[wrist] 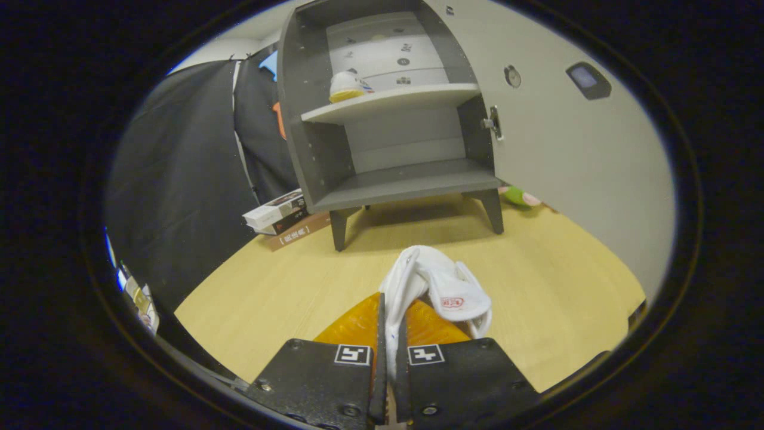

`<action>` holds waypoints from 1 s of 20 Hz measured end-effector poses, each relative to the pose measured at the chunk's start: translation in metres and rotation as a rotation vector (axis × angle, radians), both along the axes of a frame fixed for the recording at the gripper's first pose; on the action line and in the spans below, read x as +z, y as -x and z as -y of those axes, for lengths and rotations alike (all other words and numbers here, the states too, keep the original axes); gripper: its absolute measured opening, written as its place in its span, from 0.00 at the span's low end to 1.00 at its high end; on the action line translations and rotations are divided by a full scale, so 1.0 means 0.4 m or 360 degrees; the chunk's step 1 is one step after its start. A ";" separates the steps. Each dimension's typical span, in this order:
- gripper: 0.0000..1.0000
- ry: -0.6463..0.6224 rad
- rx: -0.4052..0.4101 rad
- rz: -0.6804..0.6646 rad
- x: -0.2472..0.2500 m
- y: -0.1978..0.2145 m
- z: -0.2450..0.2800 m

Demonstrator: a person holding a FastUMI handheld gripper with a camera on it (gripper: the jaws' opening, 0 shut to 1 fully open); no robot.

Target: Open the shoe cabinet door, grab the shoes and put them into the shoe cabinet, then close the shoe cabinet door.

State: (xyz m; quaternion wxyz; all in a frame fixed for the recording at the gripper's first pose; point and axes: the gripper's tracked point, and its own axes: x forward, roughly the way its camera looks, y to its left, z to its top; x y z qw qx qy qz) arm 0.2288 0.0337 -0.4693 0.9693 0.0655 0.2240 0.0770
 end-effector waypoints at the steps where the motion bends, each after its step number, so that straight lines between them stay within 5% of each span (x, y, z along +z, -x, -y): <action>1: 0.10 0.0005 0.0015 0.0041 0.038 0.004 -0.002; 9: 0.08 0.0022 0.0004 0.0296 0.369 -0.094 0.006; 20: 0.08 0.0140 -0.0056 0.0480 0.777 -0.470 0.003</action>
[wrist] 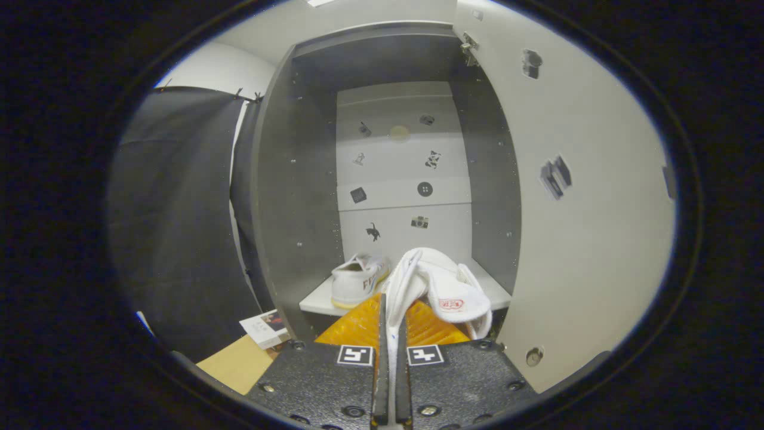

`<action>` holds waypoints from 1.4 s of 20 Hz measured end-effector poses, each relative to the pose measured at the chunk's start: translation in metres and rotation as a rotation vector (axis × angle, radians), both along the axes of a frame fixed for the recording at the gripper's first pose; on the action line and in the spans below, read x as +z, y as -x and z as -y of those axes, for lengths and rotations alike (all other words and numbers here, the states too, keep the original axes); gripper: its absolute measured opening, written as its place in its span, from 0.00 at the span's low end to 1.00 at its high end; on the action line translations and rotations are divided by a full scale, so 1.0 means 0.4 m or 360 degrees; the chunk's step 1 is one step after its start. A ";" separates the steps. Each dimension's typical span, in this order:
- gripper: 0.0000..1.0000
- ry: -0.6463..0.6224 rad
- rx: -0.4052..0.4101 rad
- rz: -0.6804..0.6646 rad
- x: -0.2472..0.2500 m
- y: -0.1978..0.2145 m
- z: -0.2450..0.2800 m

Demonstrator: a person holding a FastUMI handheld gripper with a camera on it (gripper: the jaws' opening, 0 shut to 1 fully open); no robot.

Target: Open the shoe cabinet door, grab the shoes and put them into the shoe cabinet, then close the shoe cabinet door.

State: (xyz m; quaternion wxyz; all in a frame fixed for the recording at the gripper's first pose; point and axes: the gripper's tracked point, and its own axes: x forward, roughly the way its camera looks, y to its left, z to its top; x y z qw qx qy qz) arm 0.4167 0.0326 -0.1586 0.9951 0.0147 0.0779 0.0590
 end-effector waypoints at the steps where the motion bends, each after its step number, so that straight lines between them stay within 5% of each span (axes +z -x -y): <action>1: 0.08 0.0026 0.0009 -0.0014 0.020 -0.046 -0.003; 8: 0.08 0.0269 -0.0029 -0.0120 0.033 -0.343 0.018; 16: 0.10 0.0373 -0.0043 -0.0347 -0.138 -0.540 0.070; 24: 0.20 0.0330 -0.0038 -0.0452 -0.162 -0.503 0.056; 28: 0.41 0.0277 -0.0088 -0.0362 -0.092 -0.408 0.051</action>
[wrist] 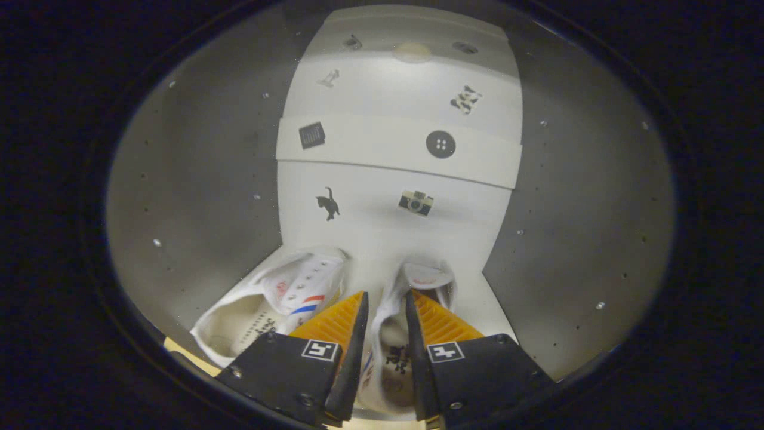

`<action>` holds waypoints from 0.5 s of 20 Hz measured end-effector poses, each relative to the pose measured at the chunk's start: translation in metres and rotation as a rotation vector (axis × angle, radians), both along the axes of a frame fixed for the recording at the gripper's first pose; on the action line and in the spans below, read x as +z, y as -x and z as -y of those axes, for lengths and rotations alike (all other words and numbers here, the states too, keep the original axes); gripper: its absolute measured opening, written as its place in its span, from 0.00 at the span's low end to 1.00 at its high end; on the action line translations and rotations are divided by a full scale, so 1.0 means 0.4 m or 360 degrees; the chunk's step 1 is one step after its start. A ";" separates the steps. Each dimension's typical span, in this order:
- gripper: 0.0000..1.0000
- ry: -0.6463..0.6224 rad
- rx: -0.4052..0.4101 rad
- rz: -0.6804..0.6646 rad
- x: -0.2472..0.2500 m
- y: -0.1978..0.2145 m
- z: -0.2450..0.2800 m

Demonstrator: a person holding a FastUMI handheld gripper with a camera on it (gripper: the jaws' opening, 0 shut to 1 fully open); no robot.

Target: Open the shoe cabinet door, grab the shoes and put them into the shoe cabinet, then close the shoe cabinet door.

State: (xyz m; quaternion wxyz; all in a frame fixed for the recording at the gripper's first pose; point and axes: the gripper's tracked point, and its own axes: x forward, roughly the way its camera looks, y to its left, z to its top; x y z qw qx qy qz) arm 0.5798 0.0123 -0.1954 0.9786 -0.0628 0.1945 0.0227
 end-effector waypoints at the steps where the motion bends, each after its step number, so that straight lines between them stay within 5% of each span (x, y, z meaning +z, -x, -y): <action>1: 0.46 -0.0013 -0.0007 0.0027 0.021 0.033 -0.001; 2: 0.50 -0.0026 -0.0021 0.0053 0.038 0.075 -0.003; 6: 1.00 -0.0068 -0.0013 0.0128 0.091 0.295 -0.031; 10: 1.00 -0.0138 0.0041 0.0246 0.163 0.582 -0.049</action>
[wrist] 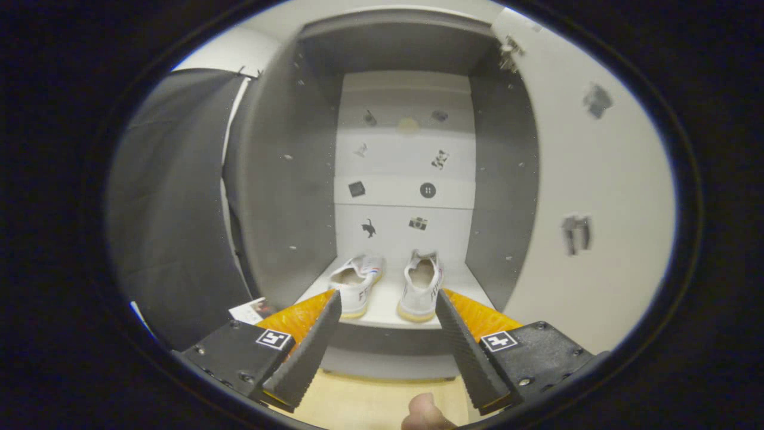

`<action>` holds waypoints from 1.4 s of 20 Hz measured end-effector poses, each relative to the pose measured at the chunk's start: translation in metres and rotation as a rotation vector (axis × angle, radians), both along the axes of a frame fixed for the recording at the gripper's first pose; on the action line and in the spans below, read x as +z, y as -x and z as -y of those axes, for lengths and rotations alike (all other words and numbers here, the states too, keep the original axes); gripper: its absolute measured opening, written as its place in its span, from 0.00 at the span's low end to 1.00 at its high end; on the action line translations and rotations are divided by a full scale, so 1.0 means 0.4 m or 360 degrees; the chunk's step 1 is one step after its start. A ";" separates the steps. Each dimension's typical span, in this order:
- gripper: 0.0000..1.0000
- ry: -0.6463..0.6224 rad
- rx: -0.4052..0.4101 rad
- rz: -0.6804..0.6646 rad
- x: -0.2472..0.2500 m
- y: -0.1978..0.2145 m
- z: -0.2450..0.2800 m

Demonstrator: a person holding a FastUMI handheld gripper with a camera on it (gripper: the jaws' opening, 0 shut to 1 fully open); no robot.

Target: Open the shoe cabinet door, grab the shoes and put them into the shoe cabinet, then close the shoe cabinet door.

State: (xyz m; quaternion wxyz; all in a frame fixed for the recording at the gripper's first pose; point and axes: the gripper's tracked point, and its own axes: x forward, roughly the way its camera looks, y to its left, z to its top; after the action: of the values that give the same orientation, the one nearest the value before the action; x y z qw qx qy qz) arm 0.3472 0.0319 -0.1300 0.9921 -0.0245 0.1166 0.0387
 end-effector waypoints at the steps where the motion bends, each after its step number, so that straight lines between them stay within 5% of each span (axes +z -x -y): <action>1: 1.00 -0.0015 0.0004 0.0014 0.015 0.077 0.003; 8: 1.00 -0.0195 0.0310 -0.0074 0.036 0.538 0.104; 13: 1.00 -0.0137 0.0222 0.0116 0.115 0.677 0.305; 22: 1.00 0.0061 -0.0338 0.0278 0.210 0.673 0.734; 28: 0.99 0.0084 -0.0348 0.0215 0.167 0.532 0.694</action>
State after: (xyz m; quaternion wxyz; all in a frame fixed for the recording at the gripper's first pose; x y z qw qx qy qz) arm 0.1344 -0.2456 -0.0631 0.9950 -0.0402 0.0523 -0.0743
